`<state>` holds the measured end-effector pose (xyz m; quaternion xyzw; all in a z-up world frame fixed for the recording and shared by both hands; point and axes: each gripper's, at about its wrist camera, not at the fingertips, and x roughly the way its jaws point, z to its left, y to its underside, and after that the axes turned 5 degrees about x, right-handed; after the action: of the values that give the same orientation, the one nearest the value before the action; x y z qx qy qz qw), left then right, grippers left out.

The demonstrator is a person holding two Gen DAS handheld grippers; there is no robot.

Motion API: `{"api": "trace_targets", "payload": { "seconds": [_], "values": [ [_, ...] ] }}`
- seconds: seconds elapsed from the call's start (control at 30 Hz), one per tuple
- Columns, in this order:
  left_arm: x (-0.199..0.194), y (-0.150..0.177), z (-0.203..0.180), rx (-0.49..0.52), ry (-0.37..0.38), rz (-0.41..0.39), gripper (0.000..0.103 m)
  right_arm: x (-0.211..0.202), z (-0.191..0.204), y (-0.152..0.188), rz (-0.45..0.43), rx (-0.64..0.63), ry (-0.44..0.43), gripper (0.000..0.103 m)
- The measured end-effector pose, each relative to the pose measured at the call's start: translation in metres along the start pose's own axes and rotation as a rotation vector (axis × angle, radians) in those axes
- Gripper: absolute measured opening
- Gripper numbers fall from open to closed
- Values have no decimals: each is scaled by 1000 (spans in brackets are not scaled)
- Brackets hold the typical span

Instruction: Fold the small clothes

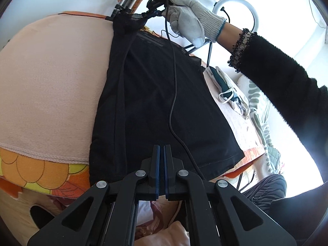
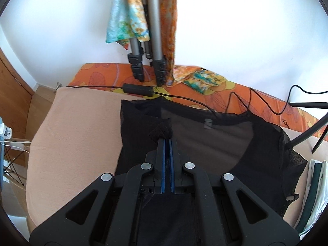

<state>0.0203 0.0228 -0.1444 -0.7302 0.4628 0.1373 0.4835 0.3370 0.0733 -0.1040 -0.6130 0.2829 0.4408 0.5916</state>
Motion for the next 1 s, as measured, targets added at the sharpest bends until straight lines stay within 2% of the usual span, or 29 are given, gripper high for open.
{"api": "trace_targets", "payload": {
  "seconds": [0.1,0.17,0.2,0.23,0.3,0.37,0.4,0.5,0.7,0.77,0.9,0.97,1.0],
  "values": [
    [6,2,-6,16,10,20,2,11,-21,2,20,36,9,4],
    [1,1,-12,38,13,5,2,18,-29,3,28,42,5,4],
    [-5,1,-14,58,1,0,2,22,-31,4,30,44,2,4],
    [-12,1,-16,81,-47,-12,2,25,-33,5,35,45,-1,4],
    [-27,6,-16,117,-167,-54,9,31,-32,7,39,39,-7,4],
    [-36,13,-7,98,-218,-54,35,34,-29,9,42,30,-21,4],
    [-39,17,-3,80,-223,-50,37,35,-28,10,44,25,-24,4],
    [-35,28,1,102,-277,-15,37,36,-25,12,45,24,-36,4],
    [-8,34,-25,273,-346,36,37,32,-22,11,44,30,-56,4],
    [0,35,-25,296,-391,55,37,32,-21,11,42,22,-54,4],
    [5,36,-18,295,-402,58,37,31,-20,11,39,12,-54,4],
    [4,35,-14,290,-401,54,25,30,-20,10,37,11,-56,4],
    [4,35,-13,287,-397,50,12,30,-20,10,37,11,-58,4]
  ]
}}
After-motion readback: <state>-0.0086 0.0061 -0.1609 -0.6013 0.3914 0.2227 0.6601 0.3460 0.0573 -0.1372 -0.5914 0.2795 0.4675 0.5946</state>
